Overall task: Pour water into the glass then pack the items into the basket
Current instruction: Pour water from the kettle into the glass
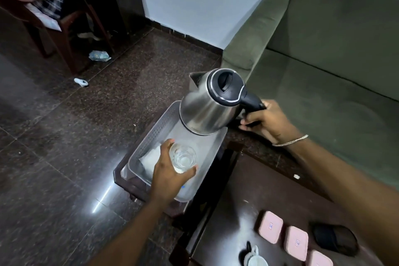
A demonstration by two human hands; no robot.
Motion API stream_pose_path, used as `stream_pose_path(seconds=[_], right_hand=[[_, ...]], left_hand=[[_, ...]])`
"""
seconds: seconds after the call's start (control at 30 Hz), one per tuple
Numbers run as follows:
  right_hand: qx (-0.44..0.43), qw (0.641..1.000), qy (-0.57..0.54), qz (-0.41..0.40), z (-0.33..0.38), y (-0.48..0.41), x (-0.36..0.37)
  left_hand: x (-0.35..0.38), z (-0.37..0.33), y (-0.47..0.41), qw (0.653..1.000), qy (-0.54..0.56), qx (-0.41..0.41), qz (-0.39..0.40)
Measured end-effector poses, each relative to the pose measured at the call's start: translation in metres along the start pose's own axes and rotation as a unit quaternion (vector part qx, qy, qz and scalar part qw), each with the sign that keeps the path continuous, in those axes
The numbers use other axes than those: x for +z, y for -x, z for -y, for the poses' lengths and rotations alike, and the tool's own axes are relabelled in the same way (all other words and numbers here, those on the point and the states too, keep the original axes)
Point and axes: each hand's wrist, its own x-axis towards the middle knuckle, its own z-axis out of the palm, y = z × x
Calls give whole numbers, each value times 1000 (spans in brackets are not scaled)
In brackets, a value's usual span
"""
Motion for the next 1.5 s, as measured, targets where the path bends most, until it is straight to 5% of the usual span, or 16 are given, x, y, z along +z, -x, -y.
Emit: stream_pose_path(seconds=[0.27, 0.67, 0.97, 1.5], right_hand=[[-19, 995, 102, -7, 50, 74, -151], [66, 947, 315, -4, -23, 137, -328], [84, 896, 436, 26, -67, 151, -363], [59, 741, 666, 53, -81, 134, -346]], left_hand=[[48, -58, 20, 999, 12, 23, 42], [240, -76, 82, 982, 20, 30, 185], [334, -48, 115, 968, -18, 6, 251], [356, -43, 113, 956, -68, 29, 284]])
